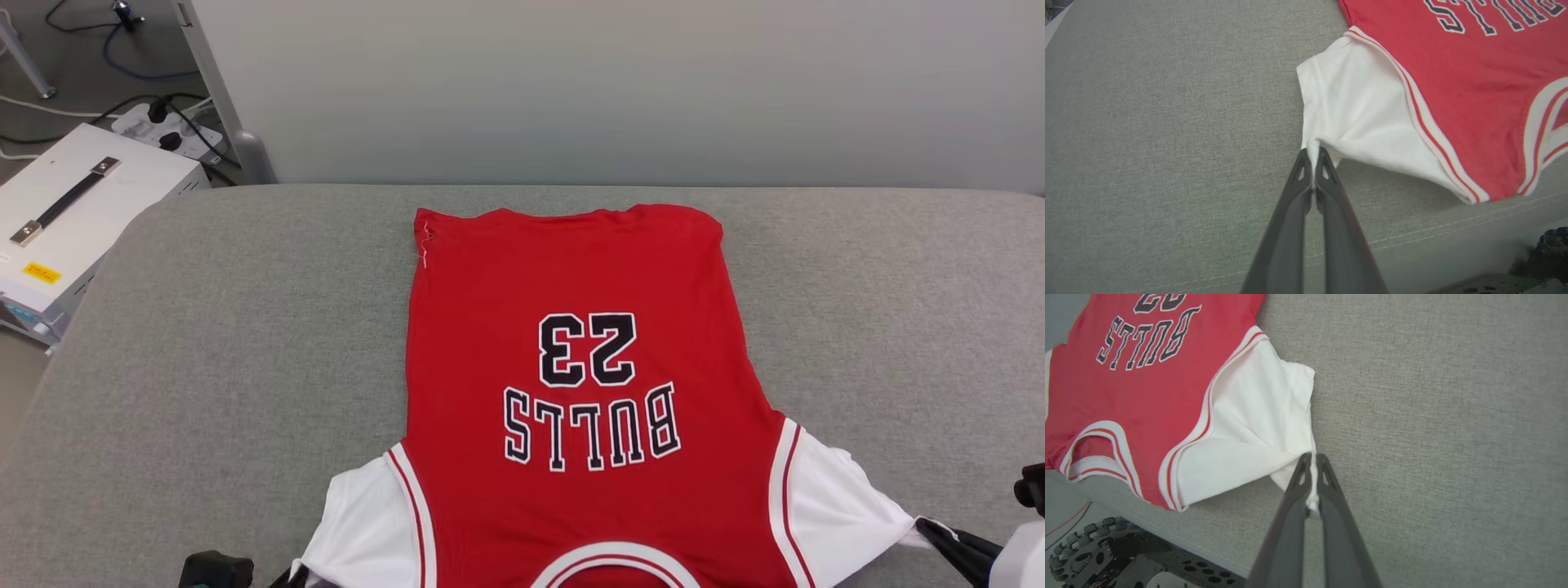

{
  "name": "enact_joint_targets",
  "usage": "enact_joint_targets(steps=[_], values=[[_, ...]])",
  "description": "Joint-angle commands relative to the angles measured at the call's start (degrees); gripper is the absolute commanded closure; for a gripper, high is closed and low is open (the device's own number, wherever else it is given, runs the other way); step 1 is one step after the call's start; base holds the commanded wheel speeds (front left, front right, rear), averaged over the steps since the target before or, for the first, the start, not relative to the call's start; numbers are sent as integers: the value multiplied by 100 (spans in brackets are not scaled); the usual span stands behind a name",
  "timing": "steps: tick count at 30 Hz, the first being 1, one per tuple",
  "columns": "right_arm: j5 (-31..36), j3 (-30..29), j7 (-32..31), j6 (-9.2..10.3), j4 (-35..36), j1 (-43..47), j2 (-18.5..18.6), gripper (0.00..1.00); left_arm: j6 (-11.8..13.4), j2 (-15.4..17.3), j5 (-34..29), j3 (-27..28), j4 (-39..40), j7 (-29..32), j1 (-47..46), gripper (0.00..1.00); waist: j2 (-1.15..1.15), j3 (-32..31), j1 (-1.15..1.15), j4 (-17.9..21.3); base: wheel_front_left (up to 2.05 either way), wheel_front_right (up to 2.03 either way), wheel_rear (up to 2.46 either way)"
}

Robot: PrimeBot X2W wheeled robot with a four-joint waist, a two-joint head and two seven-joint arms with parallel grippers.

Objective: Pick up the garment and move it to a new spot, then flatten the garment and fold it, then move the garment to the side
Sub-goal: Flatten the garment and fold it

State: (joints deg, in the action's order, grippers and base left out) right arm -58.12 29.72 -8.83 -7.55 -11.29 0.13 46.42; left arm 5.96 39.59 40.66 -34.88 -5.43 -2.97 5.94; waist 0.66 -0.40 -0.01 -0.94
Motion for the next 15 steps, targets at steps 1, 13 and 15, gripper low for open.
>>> enact_joint_targets(steps=[1,13,15], values=[[-18,-66,32,6,62,20,34,0,20,-35,20,15,72,10,-39,100,-66,74,1,-35,0,0,0],[84,-709,-929,6,858,-1296,231,0,224,90,-140,37,1427,564,-600,100,-66,1000,1,-353,0,0,0],[211,-783,-1324,6,866,-1815,143,0,241,156,-145,27,1678,737,-675,100,-66,1235,1,-446,0,0,0]])
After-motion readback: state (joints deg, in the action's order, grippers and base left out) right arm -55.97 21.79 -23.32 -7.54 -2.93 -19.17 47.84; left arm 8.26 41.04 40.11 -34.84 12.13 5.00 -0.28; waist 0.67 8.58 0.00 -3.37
